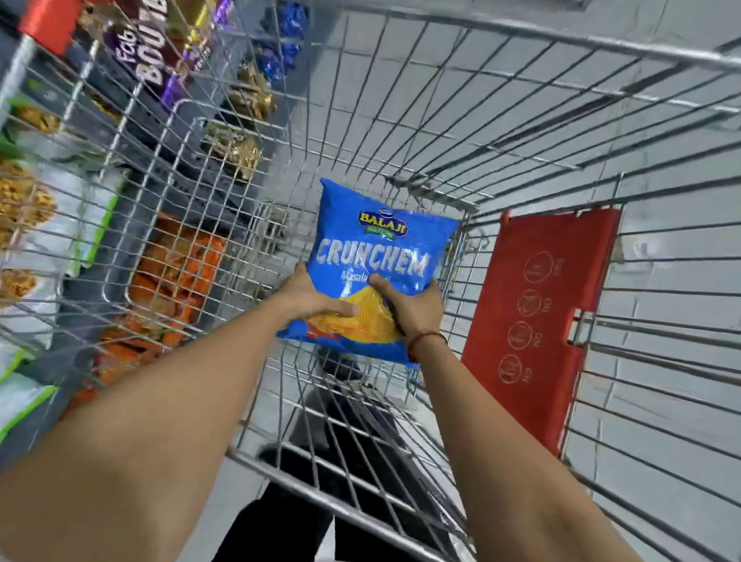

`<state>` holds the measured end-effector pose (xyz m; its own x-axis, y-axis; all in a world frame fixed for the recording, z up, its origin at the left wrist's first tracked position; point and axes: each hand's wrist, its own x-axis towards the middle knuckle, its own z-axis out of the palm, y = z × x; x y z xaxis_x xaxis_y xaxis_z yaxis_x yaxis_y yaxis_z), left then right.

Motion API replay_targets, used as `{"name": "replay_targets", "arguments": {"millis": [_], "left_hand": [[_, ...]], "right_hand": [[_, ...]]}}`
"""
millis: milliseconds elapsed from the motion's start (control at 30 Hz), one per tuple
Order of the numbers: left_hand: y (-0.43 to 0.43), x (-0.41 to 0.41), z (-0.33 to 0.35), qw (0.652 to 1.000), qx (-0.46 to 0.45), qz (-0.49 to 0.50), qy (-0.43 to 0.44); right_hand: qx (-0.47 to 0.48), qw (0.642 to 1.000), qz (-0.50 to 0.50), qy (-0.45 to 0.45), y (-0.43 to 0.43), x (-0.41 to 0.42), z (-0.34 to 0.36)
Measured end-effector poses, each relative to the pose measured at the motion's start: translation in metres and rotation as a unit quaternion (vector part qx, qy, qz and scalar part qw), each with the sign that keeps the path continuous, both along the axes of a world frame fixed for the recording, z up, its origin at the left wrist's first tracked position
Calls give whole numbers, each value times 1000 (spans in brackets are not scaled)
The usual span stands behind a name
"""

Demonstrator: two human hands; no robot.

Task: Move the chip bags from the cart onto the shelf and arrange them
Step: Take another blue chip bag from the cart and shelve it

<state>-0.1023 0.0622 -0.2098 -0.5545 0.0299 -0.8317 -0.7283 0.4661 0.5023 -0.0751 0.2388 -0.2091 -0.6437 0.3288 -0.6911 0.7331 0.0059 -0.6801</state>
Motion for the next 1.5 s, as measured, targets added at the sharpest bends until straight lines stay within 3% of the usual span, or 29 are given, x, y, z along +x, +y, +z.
{"name": "replay_targets", "arguments": {"millis": [133,400,567,867,1000,1167,1367,1500], "left_hand": [[-20,-5,56,996,46,20,70],[-80,-3,207,960,43,65,270],[-122,11,316,897,-34,126,421],[-199,82,516,720,-167,208,641],[-239,138,587,628,-244,259,692],[-275,195,645,571,-298,291,707],[-333,270,683,521,-356,346,694],[-370,308,687,510,-376,385,671]], "right_hand": [[-27,997,26,75,-19,-12,54],[-62,960,65,265,-72,-35,202],[-124,914,123,366,-112,-56,308],[-211,783,230,538,-212,-50,510],[-249,713,279,593,-269,-17,593],[-311,651,326,611,-330,17,654],[-332,603,403,602,-424,70,700],[-325,585,442,597,-474,104,710]]}}
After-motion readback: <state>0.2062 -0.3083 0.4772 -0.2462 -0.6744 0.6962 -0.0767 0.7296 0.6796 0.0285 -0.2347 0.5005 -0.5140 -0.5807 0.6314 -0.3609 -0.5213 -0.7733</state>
